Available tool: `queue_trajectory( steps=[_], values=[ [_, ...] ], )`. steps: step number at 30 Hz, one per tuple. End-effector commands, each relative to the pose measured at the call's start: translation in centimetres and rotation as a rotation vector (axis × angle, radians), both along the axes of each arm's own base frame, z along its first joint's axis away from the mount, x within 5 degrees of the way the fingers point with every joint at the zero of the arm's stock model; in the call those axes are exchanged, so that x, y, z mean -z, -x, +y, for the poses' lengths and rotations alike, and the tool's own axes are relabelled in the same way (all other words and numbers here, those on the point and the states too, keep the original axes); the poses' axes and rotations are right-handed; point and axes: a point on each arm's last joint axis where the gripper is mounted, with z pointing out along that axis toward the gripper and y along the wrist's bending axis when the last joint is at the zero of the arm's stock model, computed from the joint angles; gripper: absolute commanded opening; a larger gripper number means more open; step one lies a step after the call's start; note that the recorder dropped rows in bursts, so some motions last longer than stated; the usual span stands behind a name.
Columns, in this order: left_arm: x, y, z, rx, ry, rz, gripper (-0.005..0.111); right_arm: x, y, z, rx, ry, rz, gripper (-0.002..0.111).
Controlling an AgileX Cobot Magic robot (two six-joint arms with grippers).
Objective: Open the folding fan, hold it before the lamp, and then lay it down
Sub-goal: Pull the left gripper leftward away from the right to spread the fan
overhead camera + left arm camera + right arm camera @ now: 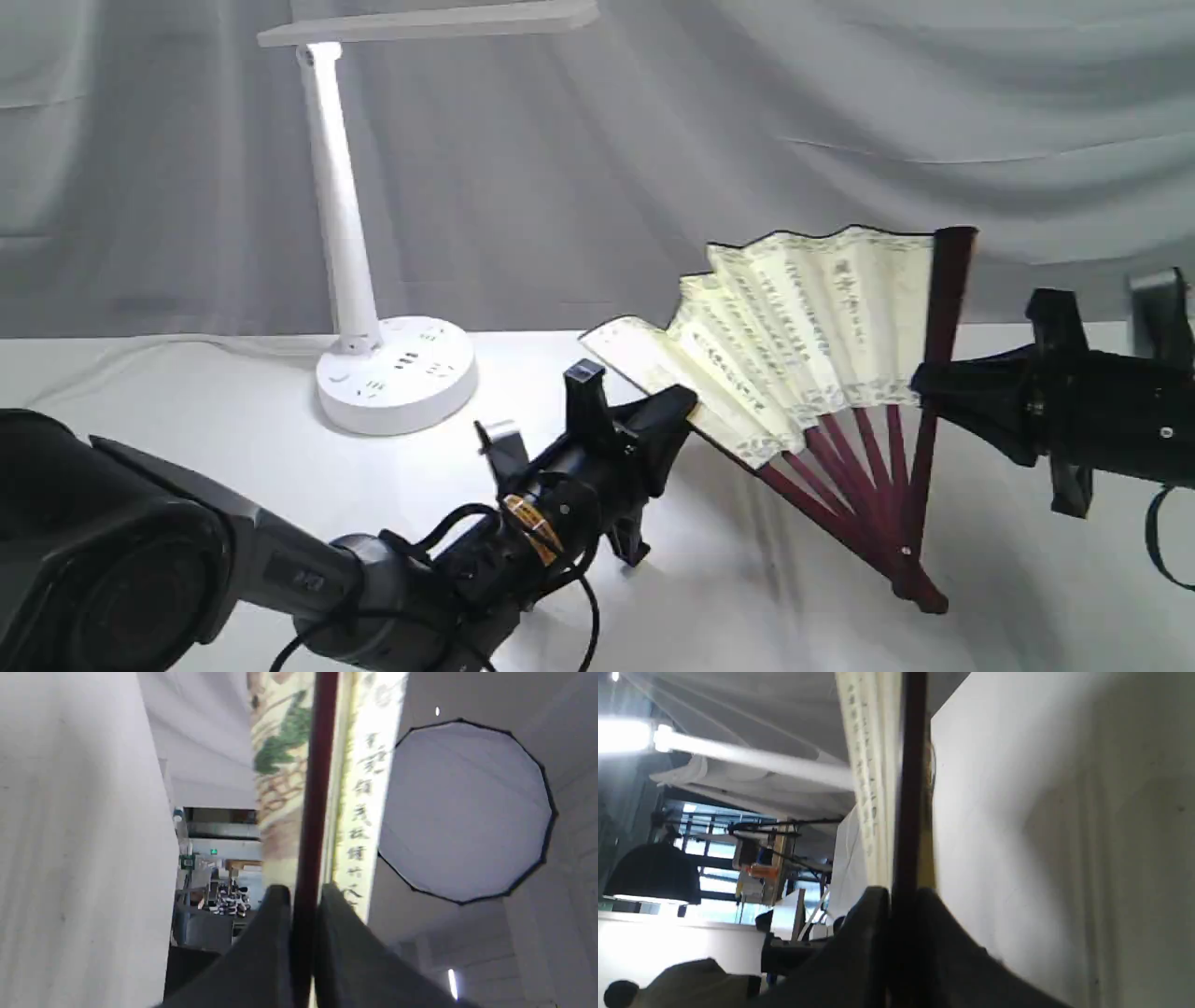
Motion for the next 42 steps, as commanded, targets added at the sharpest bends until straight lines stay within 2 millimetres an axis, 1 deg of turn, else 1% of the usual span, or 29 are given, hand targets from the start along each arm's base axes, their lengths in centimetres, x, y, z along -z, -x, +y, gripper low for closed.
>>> queue_trajectory(
  steps=[1,5,10,16,19,22,25,29,31,35,42],
  values=[
    [-0.1,-0.1,1.0,-0.087,0.064,0.041,0.0,-0.4,0.5,-2.1,0.052,0.033,-0.02,0.0],
    [-0.1,-0.2,1.3,-0.121,0.078,0.054,0.0,-0.4,1.0,-3.8,0.098,0.033,-0.019,0.0],
    [-0.2,0.0,1.0,-0.11,0.103,0.073,0.0,-0.4,1.7,-5.7,0.149,0.024,-0.022,0.0],
    [-1.7,0.8,0.4,-0.087,0.108,0.061,0.0,-0.4,2.3,-7.1,0.194,0.021,-0.014,0.0],
    [-2.6,1.5,0.8,-0.096,0.094,0.059,0.0,-0.3,2.6,-7.3,0.197,0.019,-0.011,0.0],
    [-3.2,2.6,1.7,-0.113,0.059,0.063,0.0,-0.1,3.0,-7.5,0.208,0.003,-0.006,0.0],
    [-4.2,3.4,2.6,-0.161,0.029,0.052,0.0,0.4,3.5,-6.9,0.193,-0.03,0.007,0.0],
    [-5.4,4.1,3.3,-0.183,-0.001,0.027,0.0,0.5,3.6,-6.9,0.193,-0.029,0.01,0.0],
    [-5.9,4.4,3.5,-0.188,0.002,0.027,0.0,0.4,3.7,-6.8,0.185,-0.039,0.003,0.0],
    [-6.6,4.5,4.4,-0.251,0.028,0.042,0.0,0.4,3.7,-6.8,0.187,-0.041,0.004,0.0],
    [-7.2,4.4,5.2,-0.334,0.064,0.057,0.0,0.4,4.3,-8.1,0.229,-0.042,0.01,0.0]
  ],
)
